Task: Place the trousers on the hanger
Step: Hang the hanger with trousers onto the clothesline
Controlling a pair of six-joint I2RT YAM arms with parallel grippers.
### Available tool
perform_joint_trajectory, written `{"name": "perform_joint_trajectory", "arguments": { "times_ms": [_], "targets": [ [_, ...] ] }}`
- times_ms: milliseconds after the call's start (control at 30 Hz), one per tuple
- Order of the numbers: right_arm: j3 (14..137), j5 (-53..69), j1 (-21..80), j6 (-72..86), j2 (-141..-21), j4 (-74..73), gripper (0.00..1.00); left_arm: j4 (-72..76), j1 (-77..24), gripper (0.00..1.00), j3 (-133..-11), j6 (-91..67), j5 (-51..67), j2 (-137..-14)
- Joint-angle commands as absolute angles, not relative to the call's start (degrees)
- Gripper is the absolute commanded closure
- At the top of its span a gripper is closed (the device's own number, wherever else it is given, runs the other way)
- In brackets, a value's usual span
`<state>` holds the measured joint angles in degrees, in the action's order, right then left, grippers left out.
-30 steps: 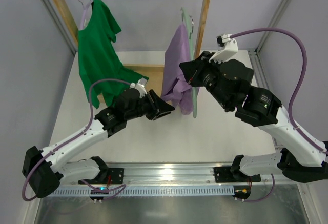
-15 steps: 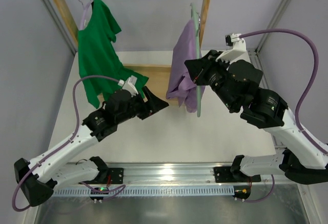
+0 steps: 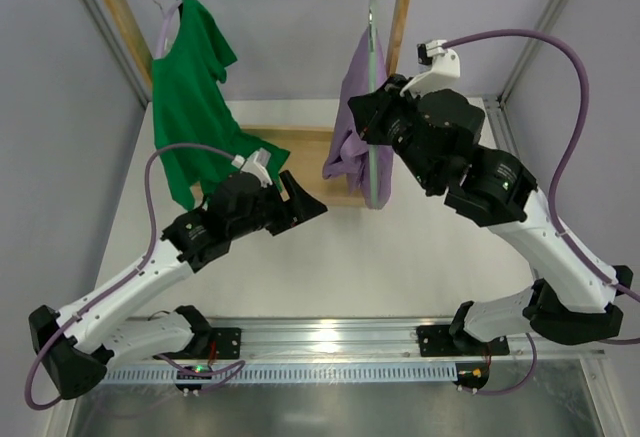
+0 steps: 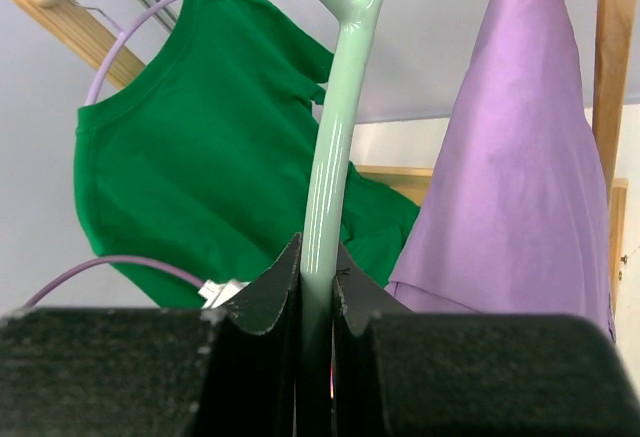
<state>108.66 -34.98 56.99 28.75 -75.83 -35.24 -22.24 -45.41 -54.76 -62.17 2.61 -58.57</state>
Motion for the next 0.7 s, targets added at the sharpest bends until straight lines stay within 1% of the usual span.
{"name": "perform_joint_trajectory", "arguments": {
  "times_ms": [0,33,233,667],
  "targets": [
    [113.11,-33.05,54.76,28.82,-76.11,-28.56,0.96,-26.97,-45.61,0.26,-58.53,-59.94,0.27,-55.03],
    [113.2,-32.7,54.41,30.05,-76.37,-28.65,0.96,-27.16,-45.53,0.26,-58.62,-59.85,-2.43,-54.24],
    [113.47,-30.16,52.04,32.43,-79.1,-27.6,0.96,-28.56,-45.53,0.25,-58.89,-58.62,-5.89,-50.98],
    [119.61,-19.52,43.78,32.34,-86.38,-23.38,0.96,-24.7,-45.53,0.26,-56.07,-61.61,-0.97,-50.28]
  ]
}}
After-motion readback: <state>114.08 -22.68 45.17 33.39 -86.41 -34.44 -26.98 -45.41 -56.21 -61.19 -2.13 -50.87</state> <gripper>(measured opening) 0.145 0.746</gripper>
